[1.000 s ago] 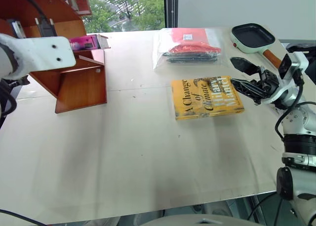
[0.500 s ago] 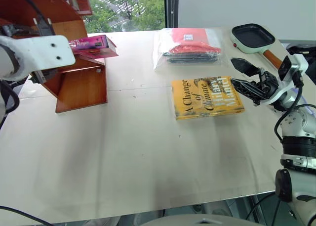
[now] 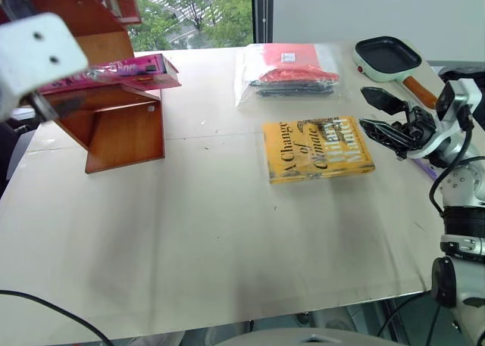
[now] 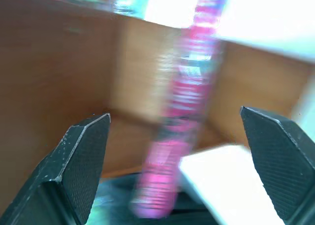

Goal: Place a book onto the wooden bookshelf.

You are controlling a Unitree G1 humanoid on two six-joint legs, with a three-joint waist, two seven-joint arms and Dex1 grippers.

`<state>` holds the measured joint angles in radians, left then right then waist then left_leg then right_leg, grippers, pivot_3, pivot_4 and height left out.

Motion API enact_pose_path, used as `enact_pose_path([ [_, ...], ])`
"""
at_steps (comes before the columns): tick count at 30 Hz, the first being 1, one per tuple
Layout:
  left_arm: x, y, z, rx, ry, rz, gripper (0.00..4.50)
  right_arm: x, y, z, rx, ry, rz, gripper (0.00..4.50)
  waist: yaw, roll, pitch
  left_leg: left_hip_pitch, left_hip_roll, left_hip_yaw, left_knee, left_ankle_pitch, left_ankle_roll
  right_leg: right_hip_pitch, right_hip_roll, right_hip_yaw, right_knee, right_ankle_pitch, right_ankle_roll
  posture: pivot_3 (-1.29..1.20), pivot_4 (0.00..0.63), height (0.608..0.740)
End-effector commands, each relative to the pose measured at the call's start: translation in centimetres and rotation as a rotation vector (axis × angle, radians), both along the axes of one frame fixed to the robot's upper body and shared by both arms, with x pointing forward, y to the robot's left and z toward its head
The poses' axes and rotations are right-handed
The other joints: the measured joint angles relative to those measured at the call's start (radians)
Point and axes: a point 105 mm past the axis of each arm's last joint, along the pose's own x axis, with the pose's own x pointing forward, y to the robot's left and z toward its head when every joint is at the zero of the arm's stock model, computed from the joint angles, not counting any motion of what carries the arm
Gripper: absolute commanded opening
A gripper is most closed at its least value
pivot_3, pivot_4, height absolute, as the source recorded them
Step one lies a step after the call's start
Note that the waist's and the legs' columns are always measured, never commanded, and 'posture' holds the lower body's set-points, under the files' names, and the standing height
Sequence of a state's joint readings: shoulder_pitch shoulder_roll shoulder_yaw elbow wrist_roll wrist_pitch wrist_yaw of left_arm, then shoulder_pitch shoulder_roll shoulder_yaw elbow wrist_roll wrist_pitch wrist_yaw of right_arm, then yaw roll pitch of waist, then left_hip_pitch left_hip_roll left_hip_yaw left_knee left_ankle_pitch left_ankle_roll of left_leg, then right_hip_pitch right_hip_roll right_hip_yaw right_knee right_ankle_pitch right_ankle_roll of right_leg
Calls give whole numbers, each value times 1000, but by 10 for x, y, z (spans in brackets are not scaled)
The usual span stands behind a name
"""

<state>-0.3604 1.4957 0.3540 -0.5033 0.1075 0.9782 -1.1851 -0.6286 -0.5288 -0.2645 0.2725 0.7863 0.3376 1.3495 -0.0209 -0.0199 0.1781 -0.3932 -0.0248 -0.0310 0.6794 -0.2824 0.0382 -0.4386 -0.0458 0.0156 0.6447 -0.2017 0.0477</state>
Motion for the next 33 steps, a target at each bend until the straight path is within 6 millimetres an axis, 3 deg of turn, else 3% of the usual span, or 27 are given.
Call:
enact_pose_path([
  [1, -15, 6, 34, -22, -124, 17, 4363, -1, -4, 11, -2, -43, 6, 4500, 0, -1, 0, 0, 1, 0, 1, 0, 0, 0, 1, 0, 0, 0, 0, 0, 150, 735],
  [4, -25, 8, 55, -73, -203, 1, 4363, 1, -3, 11, -15, -40, 16, 4500, 1, -1, 0, 0, 1, -1, 1, 0, 0, 0, 1, -1, 0, 0, 0, 0, 150, 735],
  [9, -54, -16, 91, -335, -285, -157, 4363, 2, -2, 13, -32, -39, 32, 4500, 3, -1, 0, -2, 0, -1, 3, 0, 0, 1, 0, -1, -1, 0, 0, 0, 150, 735],
  [12, -56, -37, 86, -489, -263, -304, 4363, 0, -6, 17, -45, -44, 25, 4500, 4, 0, 0, -2, 0, 0, 4, 2, -3, 1, 0, -1, -1, 0, 0, 0, 150, 735],
  [16, -41, -77, 50, -719, -135, -477, 4363, -4, -11, 16, -64, -36, 2, 4500, 11, 1, -1, 2, 0, -4, 6, 2, -3, 6, 0, -4, 0, 0, 0, 0, 150, 735],
  [20, -11, -104, -15, -839, -75, -495, 4363, -9, -20, 2, -86, 6, -36, 4500, 9, 1, -2, 10, -1, -2, 6, 2, -4, 12, -1, 0, 3, 0, 0, 0, 150, 735],
  [22, -11, -116, -53, -940, -31, -503, 4363, -14, -23, -18, -106, 55, -65, 4500, 4, 0, -2, 13, 0, -2, 5, 2, -4, 16, -1, 1, 0, 0, 0, 0, 150, 735],
  [24, -13, -117, -76, -996, -51, -490, 4363, -16, -27, -36, -127, 89, -129, 4500, 0, -2, -2, 13, 1, -1, 4, 2, -5, 16, -3, 3, -2, 0, 0, 0, 150, 735],
  [27, -13, -112, -116, -1131, -91, -381, 4363, -19, -41, -83, -254, 173, -304, 4500, 9, 1, -4, 10, 2, -1, 3, 1, -6, 12, -5, 6, -3, 0, -1, 0, 150, 735],
  [30, -27, -112, -164, -1212, -97, -270, 4363, -27, -58, -128, -401, 195, -481, 4500, 15, 1, -5, 10, 1, 0, 2, 1, -6, 13, -6, 6, -3, 0, -1, 0, 150, 735],
  [33, -37, -107, -202, -1186, -92, -164, 4363, -30, -66, -147, -426, 218, -564, 4500, 15, 1, -5, 14, 1, 2, 2, -2, -1, 15, -7, 9, -4, 0, -2, 0, 150, 735],
])
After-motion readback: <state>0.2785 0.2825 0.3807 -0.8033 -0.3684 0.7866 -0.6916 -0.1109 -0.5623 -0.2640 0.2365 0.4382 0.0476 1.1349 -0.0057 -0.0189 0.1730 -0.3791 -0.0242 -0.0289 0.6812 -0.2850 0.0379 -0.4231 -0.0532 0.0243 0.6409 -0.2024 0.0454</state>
